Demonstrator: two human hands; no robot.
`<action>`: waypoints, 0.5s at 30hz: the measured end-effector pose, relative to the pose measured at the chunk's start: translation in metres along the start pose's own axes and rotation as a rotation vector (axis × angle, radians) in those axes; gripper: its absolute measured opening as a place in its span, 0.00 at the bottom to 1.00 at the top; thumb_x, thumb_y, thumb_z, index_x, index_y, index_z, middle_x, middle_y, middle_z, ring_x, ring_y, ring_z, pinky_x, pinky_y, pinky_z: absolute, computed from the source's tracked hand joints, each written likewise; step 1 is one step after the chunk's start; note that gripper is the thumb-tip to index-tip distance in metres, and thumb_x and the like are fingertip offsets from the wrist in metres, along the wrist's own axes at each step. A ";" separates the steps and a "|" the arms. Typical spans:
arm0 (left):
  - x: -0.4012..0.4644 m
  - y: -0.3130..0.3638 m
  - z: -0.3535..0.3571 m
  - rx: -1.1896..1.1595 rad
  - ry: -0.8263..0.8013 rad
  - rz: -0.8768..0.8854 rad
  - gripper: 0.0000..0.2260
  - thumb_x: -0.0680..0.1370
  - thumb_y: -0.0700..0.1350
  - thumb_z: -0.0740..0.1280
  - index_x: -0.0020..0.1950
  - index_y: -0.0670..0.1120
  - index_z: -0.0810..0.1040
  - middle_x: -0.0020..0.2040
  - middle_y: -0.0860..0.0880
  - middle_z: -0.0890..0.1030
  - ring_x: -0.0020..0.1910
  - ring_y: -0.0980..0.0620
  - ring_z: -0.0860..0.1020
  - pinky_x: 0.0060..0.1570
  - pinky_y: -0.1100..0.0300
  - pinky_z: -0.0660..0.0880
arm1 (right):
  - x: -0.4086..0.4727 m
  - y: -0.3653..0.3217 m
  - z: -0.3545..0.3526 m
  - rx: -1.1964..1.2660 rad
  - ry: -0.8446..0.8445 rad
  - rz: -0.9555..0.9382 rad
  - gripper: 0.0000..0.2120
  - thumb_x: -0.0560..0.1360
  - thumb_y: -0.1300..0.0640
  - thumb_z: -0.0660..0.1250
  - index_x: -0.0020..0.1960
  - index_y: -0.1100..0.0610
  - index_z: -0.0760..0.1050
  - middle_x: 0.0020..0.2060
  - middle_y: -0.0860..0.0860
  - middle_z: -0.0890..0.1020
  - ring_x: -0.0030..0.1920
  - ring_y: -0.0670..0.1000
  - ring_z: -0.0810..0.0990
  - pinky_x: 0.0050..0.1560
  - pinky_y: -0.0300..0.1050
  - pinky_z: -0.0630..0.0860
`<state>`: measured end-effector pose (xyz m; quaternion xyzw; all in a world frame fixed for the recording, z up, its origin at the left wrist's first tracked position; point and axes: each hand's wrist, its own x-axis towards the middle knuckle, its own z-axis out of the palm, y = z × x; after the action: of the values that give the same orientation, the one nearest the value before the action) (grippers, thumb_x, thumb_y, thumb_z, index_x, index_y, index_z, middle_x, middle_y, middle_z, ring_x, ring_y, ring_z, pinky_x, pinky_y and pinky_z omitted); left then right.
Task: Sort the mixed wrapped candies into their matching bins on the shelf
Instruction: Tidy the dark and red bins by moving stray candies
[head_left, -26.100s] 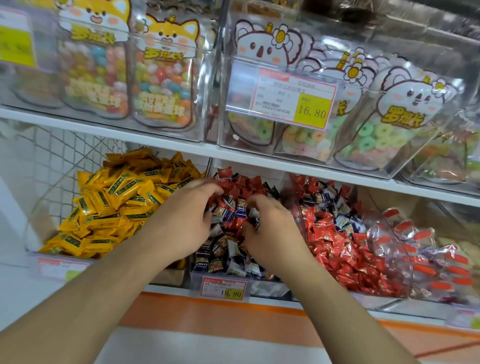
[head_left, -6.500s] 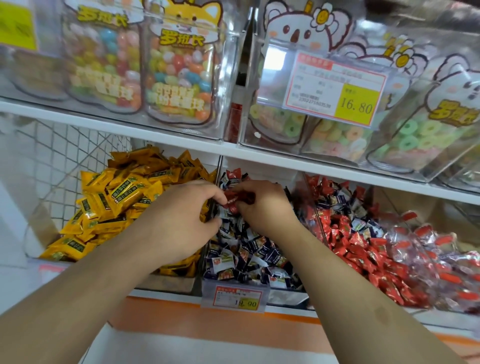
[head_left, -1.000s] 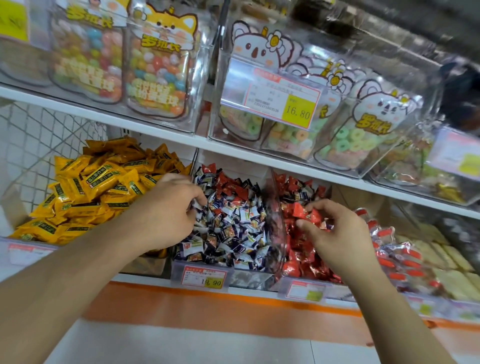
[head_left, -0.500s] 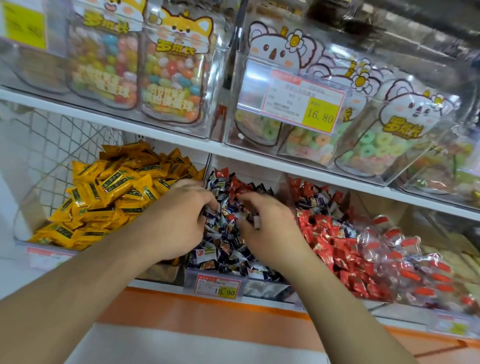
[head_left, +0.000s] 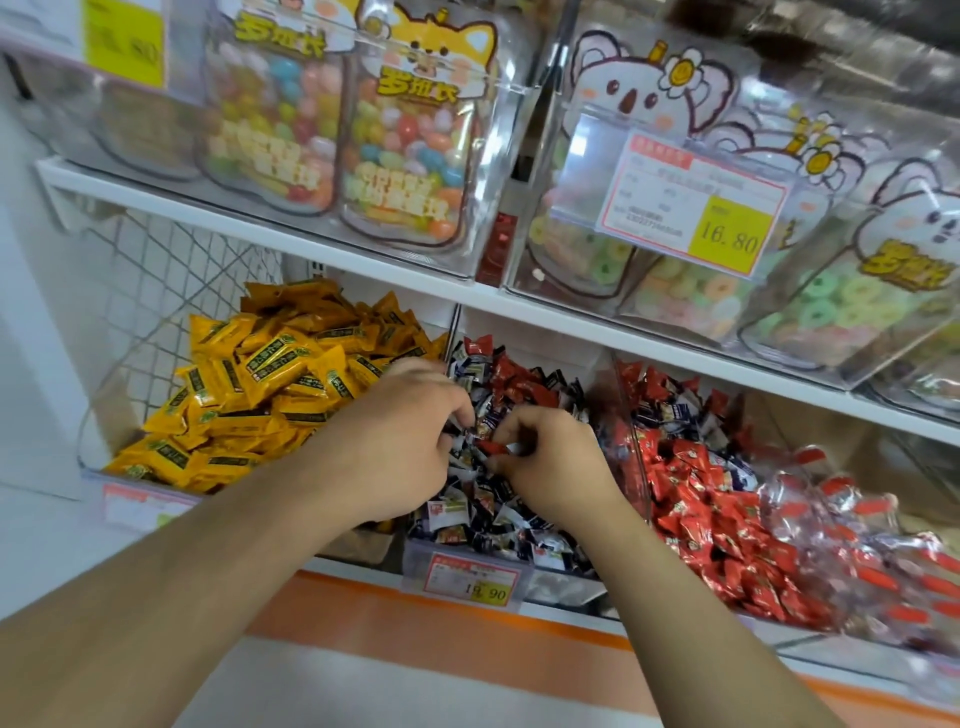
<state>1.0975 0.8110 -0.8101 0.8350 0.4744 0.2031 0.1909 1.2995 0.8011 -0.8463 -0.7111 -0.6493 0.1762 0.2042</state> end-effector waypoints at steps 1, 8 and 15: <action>0.000 0.000 0.000 -0.002 0.000 -0.004 0.14 0.82 0.41 0.65 0.64 0.56 0.78 0.70 0.60 0.73 0.78 0.60 0.55 0.74 0.62 0.57 | -0.003 -0.001 -0.002 0.004 0.000 -0.010 0.10 0.71 0.57 0.80 0.44 0.48 0.80 0.39 0.43 0.81 0.42 0.46 0.79 0.41 0.41 0.76; 0.000 0.000 0.001 0.008 -0.006 -0.016 0.14 0.82 0.40 0.65 0.64 0.55 0.78 0.72 0.57 0.73 0.79 0.59 0.54 0.75 0.58 0.59 | -0.033 -0.010 -0.031 0.105 0.014 -0.066 0.10 0.74 0.59 0.78 0.47 0.46 0.81 0.40 0.45 0.82 0.41 0.41 0.79 0.37 0.29 0.72; -0.002 0.002 0.001 0.012 -0.022 -0.024 0.16 0.81 0.40 0.66 0.62 0.58 0.78 0.75 0.53 0.70 0.80 0.57 0.55 0.77 0.54 0.61 | -0.073 0.003 -0.075 0.203 0.133 -0.048 0.08 0.75 0.54 0.77 0.47 0.43 0.81 0.41 0.43 0.82 0.42 0.42 0.80 0.38 0.31 0.75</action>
<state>1.0984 0.8080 -0.8104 0.8327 0.4833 0.1885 0.1935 1.3343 0.7239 -0.7846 -0.6812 -0.6298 0.1886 0.3220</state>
